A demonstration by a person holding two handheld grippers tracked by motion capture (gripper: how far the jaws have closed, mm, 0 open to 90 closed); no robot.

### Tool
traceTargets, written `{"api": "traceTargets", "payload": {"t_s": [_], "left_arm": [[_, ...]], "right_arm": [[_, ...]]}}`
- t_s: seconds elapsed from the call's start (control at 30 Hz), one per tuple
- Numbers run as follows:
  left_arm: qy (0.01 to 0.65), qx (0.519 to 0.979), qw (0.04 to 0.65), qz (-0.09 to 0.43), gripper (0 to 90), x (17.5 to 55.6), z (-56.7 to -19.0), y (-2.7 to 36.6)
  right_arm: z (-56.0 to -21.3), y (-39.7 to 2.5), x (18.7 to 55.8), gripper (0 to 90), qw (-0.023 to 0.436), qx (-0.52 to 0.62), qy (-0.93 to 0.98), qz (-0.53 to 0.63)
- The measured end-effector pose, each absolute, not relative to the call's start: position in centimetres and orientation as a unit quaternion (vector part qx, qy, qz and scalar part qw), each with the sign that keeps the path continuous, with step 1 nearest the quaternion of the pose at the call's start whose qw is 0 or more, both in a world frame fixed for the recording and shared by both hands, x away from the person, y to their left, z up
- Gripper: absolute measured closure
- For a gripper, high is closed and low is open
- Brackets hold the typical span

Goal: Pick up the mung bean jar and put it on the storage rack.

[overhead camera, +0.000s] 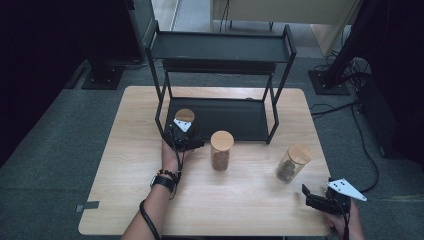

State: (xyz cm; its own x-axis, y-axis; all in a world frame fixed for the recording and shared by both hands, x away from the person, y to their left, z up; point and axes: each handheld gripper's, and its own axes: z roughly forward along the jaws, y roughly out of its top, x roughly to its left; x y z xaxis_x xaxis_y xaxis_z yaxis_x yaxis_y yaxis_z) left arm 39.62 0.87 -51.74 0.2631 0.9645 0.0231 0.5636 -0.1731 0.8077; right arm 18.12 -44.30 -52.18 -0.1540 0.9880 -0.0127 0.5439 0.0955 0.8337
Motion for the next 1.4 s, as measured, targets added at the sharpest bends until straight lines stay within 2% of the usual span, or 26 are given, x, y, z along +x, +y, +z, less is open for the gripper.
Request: {"api": "traceTargets", "payload": {"t_s": [1.4], "left_arm": [[0.526, 0.723, 0.353, 0.274, 0.0, 34.5, -51.7, 6.3]], "right_arm": [[-52.2, -44.1, 18.1, 1.0, 0.32, 0.568, 0.675, 0.346]]}}
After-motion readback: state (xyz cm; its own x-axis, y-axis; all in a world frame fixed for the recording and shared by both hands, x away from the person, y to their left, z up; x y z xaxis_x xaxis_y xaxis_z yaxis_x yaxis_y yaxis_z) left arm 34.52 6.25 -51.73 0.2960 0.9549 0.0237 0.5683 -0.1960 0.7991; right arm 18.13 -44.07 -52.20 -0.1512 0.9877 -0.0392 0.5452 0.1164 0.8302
